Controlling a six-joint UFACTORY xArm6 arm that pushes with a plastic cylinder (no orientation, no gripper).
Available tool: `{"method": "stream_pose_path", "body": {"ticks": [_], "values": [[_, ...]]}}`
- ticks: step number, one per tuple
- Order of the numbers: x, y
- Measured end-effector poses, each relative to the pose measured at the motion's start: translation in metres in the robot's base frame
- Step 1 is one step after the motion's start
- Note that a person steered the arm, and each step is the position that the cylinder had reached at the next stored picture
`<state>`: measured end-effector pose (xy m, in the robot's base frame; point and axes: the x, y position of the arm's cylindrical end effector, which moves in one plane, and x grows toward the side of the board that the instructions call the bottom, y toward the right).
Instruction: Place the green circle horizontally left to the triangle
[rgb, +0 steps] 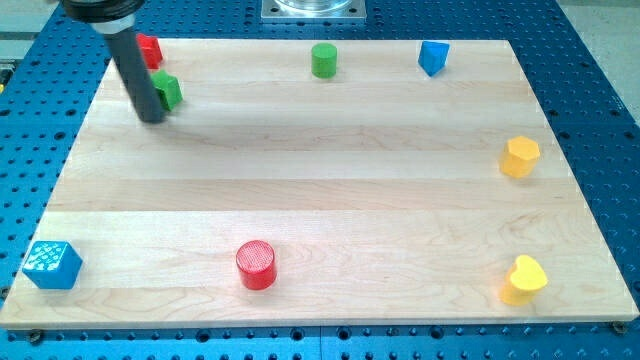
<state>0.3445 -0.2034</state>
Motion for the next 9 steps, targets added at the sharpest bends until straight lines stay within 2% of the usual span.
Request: {"method": "stream_pose_path", "body": {"ticks": [3, 4, 5, 6, 7, 8, 9], "values": [[-0.031, 0.023], [0.003, 0.075], [0.003, 0.192], [-0.026, 0.248], [-0.057, 0.251], [-0.057, 0.226], [-0.061, 0.168]]}}
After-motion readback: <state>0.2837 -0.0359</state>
